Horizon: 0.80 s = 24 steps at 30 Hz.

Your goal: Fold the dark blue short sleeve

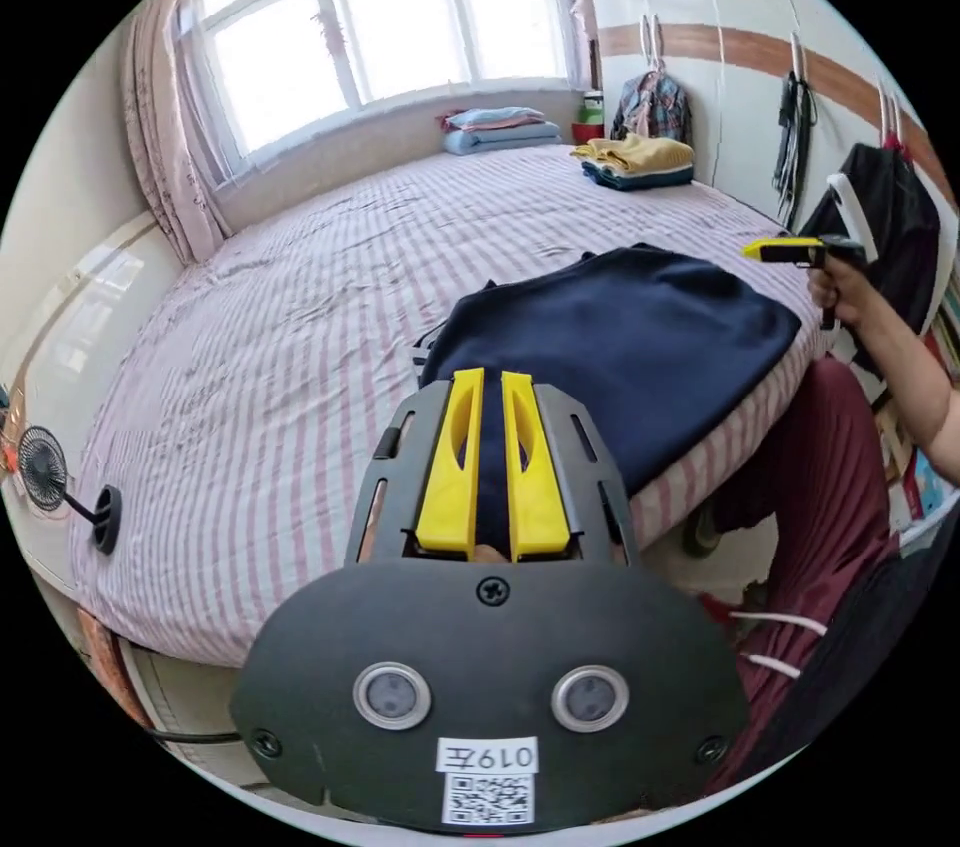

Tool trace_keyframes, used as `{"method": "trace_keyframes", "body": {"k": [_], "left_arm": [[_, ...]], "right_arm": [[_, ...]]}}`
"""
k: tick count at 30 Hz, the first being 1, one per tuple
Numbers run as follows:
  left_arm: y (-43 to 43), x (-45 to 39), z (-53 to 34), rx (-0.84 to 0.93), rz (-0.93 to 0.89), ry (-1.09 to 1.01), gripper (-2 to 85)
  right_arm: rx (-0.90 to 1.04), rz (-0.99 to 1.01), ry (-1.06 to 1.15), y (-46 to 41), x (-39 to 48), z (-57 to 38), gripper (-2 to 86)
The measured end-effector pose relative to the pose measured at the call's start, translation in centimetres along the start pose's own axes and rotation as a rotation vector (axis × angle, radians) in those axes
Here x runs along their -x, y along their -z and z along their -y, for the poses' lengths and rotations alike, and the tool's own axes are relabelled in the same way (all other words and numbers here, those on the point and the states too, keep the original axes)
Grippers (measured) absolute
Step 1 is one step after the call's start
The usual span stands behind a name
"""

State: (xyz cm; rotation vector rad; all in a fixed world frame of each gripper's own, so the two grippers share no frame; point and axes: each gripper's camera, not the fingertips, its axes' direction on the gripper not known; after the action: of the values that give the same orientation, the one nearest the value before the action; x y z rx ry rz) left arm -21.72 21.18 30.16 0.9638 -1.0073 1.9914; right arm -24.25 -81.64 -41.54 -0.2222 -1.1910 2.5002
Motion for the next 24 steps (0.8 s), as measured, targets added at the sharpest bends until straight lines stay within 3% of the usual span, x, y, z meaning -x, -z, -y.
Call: {"method": "trace_keyframes", "body": {"k": [3,15,19,24], "left_arm": [[-2.9,3.5,0.9,0.050,-0.089,0.124,0.9],[-8.8,9.6,1.9,0.154,-0.061,0.239,1.1],[-9.3,10.5,3.1,0.149,-0.073,0.226,1.1],[-7.7,10.9,5.5,0.031,-0.084,0.227,1.2]], "right_arm": [[0.064,0.184,-0.151,-2.3,-6.5,1.6,7.6],[0.099,0.207,-0.218,-3.6,-20.3,3.6,0.0],[0.183,0.249,-0.193,-4.6,-23.2,4.0,1.8],[0.137,0.240,-0.114,-2.7,-24.9,5.6,7.5]]}}
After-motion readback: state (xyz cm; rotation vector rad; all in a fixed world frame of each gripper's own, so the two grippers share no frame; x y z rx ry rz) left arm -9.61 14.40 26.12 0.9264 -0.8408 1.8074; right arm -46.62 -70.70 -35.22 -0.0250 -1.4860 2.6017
